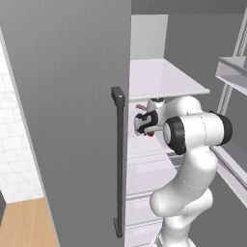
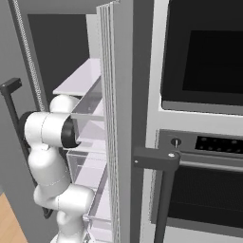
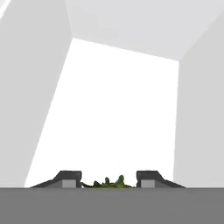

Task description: Take the strawberry from the fridge and place it on top of the pancake, located on the dining counter.

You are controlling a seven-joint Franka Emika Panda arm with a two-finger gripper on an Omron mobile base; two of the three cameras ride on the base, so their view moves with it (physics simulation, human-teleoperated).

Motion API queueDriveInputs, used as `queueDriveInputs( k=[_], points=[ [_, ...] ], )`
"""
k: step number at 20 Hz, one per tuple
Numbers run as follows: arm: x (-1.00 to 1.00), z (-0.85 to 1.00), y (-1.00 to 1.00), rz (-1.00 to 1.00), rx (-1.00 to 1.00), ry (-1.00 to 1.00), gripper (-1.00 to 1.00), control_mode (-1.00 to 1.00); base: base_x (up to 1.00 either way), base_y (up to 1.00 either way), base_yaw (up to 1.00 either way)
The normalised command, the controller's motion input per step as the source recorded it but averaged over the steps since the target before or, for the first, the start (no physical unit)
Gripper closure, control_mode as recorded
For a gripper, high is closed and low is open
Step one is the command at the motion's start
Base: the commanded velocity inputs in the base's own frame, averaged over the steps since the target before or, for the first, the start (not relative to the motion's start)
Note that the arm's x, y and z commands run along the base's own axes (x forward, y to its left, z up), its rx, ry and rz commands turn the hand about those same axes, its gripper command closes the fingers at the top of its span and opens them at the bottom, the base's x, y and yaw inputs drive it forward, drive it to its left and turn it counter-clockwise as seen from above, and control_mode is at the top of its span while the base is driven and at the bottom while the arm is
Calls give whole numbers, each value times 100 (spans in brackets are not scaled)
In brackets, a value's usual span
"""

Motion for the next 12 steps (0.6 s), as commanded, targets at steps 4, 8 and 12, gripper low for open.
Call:
queueDriveInputs(
  k=[4, 8, 12],
  points=[
    [-55, -20, 0, -16, 1, -5, 100, -100, 0, 0, 0],
    [-56, -6, -6, -21, 1, -5, 100, -100, 0, 0, 0],
    [-62, 1, -3, -11, 6, -1, 100, -100, 0, 0, 0]
  ],
)
